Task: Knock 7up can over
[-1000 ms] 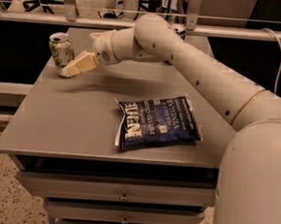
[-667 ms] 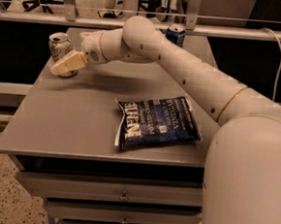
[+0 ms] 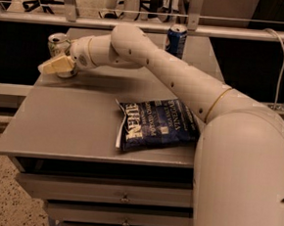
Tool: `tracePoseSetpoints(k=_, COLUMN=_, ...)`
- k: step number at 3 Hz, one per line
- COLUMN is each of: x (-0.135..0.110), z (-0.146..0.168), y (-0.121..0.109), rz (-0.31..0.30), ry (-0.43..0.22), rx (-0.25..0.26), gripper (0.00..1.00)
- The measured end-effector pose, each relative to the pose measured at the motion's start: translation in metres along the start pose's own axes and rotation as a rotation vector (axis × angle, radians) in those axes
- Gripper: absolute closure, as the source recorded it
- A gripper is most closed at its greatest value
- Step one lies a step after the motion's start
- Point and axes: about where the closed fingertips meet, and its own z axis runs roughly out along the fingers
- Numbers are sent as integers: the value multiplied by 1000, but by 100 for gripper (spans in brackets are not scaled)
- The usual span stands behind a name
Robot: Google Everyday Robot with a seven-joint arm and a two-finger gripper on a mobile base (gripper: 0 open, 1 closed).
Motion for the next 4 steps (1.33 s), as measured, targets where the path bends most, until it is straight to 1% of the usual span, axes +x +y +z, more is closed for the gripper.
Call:
tracePoseSetpoints(k=1, x=7, z=-6, y=-1, rz=22, ry=-26, rx=11, gripper=56)
tracePoseSetpoints(k=2, x=7, z=-6, y=-1, rz=22, ry=-26, rx=11, gripper=80)
tracePoseSetpoints(k=3, x=-1, z=-26, y=0, rz=-16, ry=-8, rx=5, gripper=100)
tracePoseSetpoints(k=4, x=-19, z=-74, y=6, rz=-106, ry=48, rx=-7, gripper=100)
